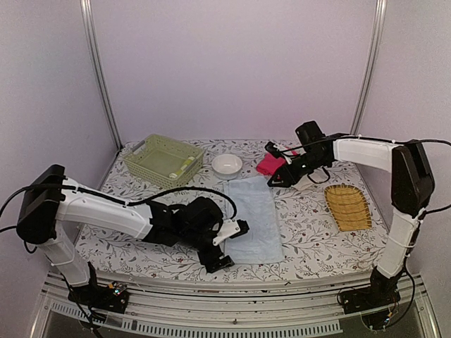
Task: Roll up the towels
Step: Adjust the towel at the center of the board, then smooth out the towel at the center of the board.
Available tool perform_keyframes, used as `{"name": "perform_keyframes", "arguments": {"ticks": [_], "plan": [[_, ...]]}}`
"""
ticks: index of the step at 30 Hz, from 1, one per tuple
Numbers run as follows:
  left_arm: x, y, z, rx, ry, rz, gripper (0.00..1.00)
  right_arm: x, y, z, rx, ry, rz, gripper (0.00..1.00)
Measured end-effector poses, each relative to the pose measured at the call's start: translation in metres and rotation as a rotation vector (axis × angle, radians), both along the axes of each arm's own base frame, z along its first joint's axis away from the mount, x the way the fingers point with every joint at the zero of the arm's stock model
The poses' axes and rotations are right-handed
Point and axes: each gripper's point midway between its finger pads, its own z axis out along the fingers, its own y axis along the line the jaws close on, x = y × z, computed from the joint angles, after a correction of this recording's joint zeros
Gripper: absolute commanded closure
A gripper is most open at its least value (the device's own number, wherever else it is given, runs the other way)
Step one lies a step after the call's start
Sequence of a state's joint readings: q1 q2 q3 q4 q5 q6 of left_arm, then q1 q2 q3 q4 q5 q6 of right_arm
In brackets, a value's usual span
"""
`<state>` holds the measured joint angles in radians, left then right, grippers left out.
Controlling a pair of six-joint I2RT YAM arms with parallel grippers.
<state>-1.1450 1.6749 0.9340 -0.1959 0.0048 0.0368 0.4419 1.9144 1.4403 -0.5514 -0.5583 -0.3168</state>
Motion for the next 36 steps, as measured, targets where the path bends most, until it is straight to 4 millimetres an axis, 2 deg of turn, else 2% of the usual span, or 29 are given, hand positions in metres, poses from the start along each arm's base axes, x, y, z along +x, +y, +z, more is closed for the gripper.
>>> {"name": "perform_keyframes", "arguments": {"ticks": [3, 5, 7, 11, 13, 16, 17, 19, 21, 24, 26, 31, 36], "plan": [[0.0, -0.004, 0.003, -0.011, -0.014, -0.024, 0.01, -0.02, -0.005, 0.035, 0.041, -0.079, 0.044, 0.56], [0.0, -0.008, 0.007, -0.023, -0.027, -0.041, 0.01, -0.036, -0.009, 0.048, 0.064, -0.107, 0.076, 0.56], [0.0, -0.013, 0.011, -0.043, -0.038, -0.055, 0.02, -0.053, -0.012, 0.051, 0.078, -0.108, 0.11, 0.57], [0.009, -0.021, 0.021, -0.105, -0.043, -0.043, 0.18, -0.069, -0.017, 0.04, 0.07, -0.076, 0.142, 0.58], [0.025, -0.022, 0.026, -0.139, -0.029, 0.005, 0.39, -0.073, -0.019, 0.031, 0.055, -0.052, 0.144, 0.6], [0.073, -0.025, 0.041, -0.226, -0.005, 0.141, 0.87, -0.072, -0.02, 0.019, 0.036, -0.026, 0.14, 0.61], [0.092, -0.027, 0.047, -0.263, -0.002, 0.181, 0.96, -0.072, -0.02, 0.014, 0.031, -0.014, 0.138, 0.61], [0.125, -0.032, 0.053, -0.33, 0.01, 0.252, 1.0, -0.071, -0.02, 0.0, 0.017, 0.017, 0.136, 0.61], [0.148, -0.038, 0.054, -0.373, 0.026, 0.288, 1.0, -0.07, -0.021, -0.012, 0.001, 0.044, 0.133, 0.61], [0.169, -0.058, 0.041, -0.405, 0.08, 0.31, 1.0, -0.07, -0.021, -0.016, -0.006, 0.052, 0.131, 0.61], [0.174, -0.067, 0.02, -0.399, 0.133, 0.324, 1.0, -0.07, -0.021, -0.014, -0.005, 0.044, 0.13, 0.61], [0.169, -0.066, -0.039, -0.332, 0.278, 0.387, 1.0, -0.076, -0.023, -0.009, 0.004, 0.032, 0.139, 0.61], [0.174, -0.073, -0.035, -0.358, 0.335, 0.401, 1.0, -0.09, -0.023, -0.003, 0.045, 0.033, 0.168, 0.61]]}}
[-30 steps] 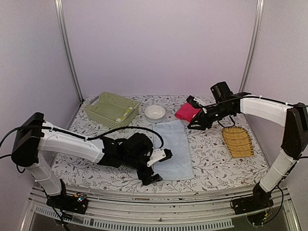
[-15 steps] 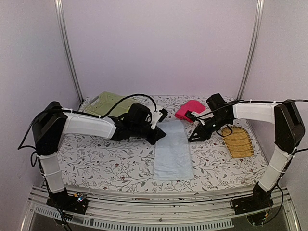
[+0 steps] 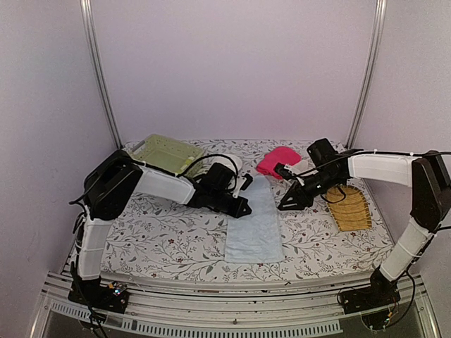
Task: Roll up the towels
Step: Smooth out the towel at the center of the board, then pick up the towel from the center of the board.
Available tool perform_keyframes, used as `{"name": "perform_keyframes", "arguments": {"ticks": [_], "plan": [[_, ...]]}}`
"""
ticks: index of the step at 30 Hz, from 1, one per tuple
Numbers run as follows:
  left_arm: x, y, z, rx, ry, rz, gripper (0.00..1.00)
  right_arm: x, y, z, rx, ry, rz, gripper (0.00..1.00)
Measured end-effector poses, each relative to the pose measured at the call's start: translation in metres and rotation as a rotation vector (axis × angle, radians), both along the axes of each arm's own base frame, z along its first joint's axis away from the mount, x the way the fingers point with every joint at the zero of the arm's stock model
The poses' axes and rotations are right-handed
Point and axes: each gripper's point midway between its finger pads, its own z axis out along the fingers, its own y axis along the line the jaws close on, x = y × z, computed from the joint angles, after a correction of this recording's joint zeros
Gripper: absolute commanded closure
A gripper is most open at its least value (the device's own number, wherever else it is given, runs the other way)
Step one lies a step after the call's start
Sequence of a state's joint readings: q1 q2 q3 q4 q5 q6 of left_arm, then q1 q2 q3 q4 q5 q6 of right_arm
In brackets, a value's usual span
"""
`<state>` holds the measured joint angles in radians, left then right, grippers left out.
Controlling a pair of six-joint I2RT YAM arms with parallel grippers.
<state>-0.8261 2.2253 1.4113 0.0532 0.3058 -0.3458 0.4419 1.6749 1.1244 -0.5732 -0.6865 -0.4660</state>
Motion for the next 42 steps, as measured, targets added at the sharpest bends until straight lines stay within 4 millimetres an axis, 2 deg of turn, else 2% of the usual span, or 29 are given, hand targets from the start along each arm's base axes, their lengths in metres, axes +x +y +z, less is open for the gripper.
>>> {"name": "perform_keyframes", "arguments": {"ticks": [5, 7, 11, 14, 19, 22, 29, 31, 34, 37, 42], "plan": [[-0.012, 0.011, 0.011, -0.013, -0.006, 0.001, 1.0, -0.005, 0.004, 0.006, 0.038, 0.008, 0.021, 0.61], [-0.021, 0.015, 0.027, -0.037, -0.021, -0.01, 1.0, -0.006, 0.005, 0.006, 0.048, 0.012, 0.026, 0.61], [-0.032, 0.006, 0.063, -0.111, -0.06, -0.069, 1.0, -0.012, 0.003, 0.001, 0.045, 0.021, 0.031, 0.62], [-0.048, 0.005, 0.072, -0.117, -0.097, -0.122, 1.0, -0.02, -0.002, 0.001, 0.036, 0.003, 0.043, 0.61], [-0.098, 0.014, 0.068, -0.078, -0.135, -0.233, 0.96, -0.022, -0.006, 0.004, -0.002, -0.07, 0.048, 0.62], [-0.116, 0.012, 0.065, -0.059, -0.156, -0.285, 0.9, -0.018, -0.009, -0.005, -0.045, -0.072, 0.035, 0.62], [-0.148, 0.015, 0.051, 0.024, -0.222, -0.379, 0.54, 0.011, -0.005, -0.037, -0.128, -0.037, 0.007, 0.63], [-0.159, 0.015, 0.05, 0.046, -0.251, -0.414, 0.49, 0.022, -0.002, -0.039, -0.137, -0.044, 0.002, 0.63], [-0.179, 0.014, 0.049, 0.078, -0.295, -0.478, 0.48, 0.037, 0.004, -0.039, -0.14, -0.06, -0.004, 0.63], [-0.192, 0.015, 0.043, 0.118, -0.323, -0.533, 0.5, 0.049, 0.009, -0.041, -0.14, -0.071, -0.01, 0.64], [-0.199, 0.026, 0.031, 0.189, -0.328, -0.596, 0.51, 0.054, 0.008, -0.064, -0.177, -0.031, -0.026, 0.64]]}}
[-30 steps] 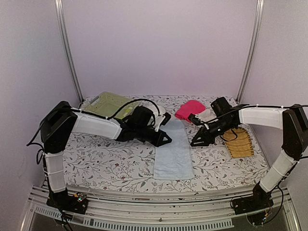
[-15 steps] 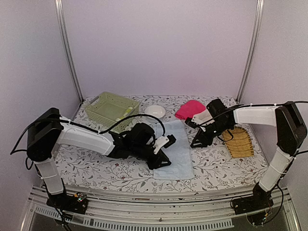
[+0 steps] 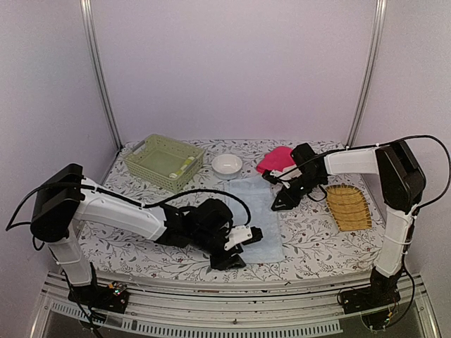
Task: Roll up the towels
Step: Pick up the towel from the center of the board.
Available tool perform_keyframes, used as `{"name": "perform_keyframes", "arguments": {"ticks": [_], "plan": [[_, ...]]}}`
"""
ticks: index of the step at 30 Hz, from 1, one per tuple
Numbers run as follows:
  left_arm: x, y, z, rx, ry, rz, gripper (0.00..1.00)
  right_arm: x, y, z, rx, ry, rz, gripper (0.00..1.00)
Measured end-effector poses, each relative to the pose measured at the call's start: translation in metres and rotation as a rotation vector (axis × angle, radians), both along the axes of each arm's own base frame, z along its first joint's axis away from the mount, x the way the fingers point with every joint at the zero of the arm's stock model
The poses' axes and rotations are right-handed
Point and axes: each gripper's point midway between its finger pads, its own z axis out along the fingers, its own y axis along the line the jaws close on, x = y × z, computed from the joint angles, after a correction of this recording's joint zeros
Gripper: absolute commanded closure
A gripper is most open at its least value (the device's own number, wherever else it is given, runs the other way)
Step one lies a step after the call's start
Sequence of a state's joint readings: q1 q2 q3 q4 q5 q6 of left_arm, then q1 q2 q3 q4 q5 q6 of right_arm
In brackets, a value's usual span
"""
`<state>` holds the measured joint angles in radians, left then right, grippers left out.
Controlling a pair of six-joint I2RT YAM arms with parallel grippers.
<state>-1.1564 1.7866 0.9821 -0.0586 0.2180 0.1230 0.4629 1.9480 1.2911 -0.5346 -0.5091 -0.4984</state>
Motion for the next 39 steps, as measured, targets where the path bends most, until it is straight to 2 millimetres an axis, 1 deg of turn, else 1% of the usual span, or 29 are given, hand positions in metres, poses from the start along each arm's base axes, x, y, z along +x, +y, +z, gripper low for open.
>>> {"name": "perform_keyframes", "arguments": {"ticks": [4, 7, 12, 18, 23, 25, 26, 29, 32, 36, 39], "plan": [[-0.003, 0.007, -0.012, 0.061, 0.0, -0.032, 0.53, -0.001, -0.004, -0.02, -0.04, 0.038, -0.018, 0.64], [-0.005, 0.01, -0.023, 0.1, 0.005, -0.049, 0.54, 0.001, -0.005, -0.028, -0.054, 0.047, -0.023, 0.64], [-0.006, 0.012, -0.03, 0.127, -0.004, -0.067, 0.56, 0.002, -0.006, -0.029, -0.061, 0.049, -0.027, 0.64], [0.001, 0.008, -0.036, 0.158, -0.045, -0.064, 0.58, 0.003, -0.005, -0.03, -0.062, 0.048, -0.028, 0.64], [0.0, 0.007, -0.036, 0.179, -0.1, -0.07, 0.6, 0.004, -0.005, -0.03, -0.061, 0.048, -0.028, 0.64], [-0.002, 0.006, -0.034, 0.187, -0.128, -0.079, 0.64, 0.004, -0.005, -0.03, -0.061, 0.049, -0.028, 0.64], [-0.004, 0.005, -0.032, 0.187, -0.136, -0.083, 0.64, 0.004, -0.005, -0.03, -0.061, 0.049, -0.028, 0.64], [-0.007, 0.002, -0.023, 0.175, -0.161, -0.097, 0.63, 0.004, -0.005, -0.03, -0.061, 0.05, -0.03, 0.64], [-0.005, -0.001, -0.018, 0.162, -0.182, -0.101, 0.6, 0.004, -0.005, -0.03, -0.06, 0.052, -0.031, 0.64], [-0.003, -0.003, -0.02, 0.169, -0.189, -0.098, 0.6, 0.004, -0.005, -0.03, -0.059, 0.053, -0.03, 0.64], [-0.002, -0.006, -0.029, 0.184, -0.182, -0.1, 0.62, 0.004, -0.004, -0.03, -0.057, 0.054, -0.03, 0.64]]}}
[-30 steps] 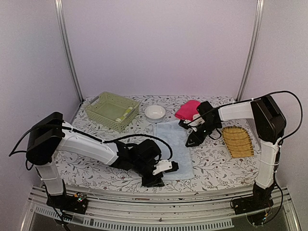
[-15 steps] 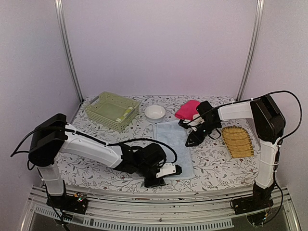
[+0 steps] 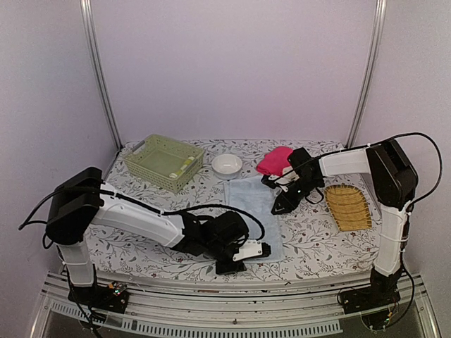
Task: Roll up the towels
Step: Pick up the towel from the center of the board.
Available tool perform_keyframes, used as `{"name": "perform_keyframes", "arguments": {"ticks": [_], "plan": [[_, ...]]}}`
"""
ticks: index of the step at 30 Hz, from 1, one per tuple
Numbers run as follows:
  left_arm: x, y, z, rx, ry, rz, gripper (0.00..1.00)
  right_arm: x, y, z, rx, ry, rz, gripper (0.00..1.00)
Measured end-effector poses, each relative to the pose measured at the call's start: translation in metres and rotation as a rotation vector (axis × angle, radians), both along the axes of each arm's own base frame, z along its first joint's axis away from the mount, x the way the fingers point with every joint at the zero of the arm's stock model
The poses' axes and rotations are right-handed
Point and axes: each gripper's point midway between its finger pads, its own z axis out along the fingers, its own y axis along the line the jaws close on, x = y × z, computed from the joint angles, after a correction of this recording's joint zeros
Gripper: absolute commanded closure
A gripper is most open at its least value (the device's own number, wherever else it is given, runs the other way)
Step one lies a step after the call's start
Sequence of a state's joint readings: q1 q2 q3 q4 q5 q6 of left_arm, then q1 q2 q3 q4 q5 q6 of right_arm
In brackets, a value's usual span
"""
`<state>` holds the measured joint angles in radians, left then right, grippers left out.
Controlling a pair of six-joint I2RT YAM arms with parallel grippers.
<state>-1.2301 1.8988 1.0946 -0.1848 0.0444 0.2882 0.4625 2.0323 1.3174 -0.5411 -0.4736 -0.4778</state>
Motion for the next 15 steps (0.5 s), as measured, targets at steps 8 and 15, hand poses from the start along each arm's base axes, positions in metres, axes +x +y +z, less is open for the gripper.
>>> {"name": "perform_keyframes", "arguments": {"ticks": [8, 15], "plan": [[0.0015, -0.0025, -0.0095, 0.015, 0.005, 0.001, 0.73, -0.0006, 0.0015, 0.0, 0.008, 0.009, 0.001, 0.63], [0.0063, -0.0067, -0.01, 0.015, -0.016, 0.004, 0.89, 0.002, 0.0076, -0.0002, 0.026, 0.029, 0.007, 0.63]]}}
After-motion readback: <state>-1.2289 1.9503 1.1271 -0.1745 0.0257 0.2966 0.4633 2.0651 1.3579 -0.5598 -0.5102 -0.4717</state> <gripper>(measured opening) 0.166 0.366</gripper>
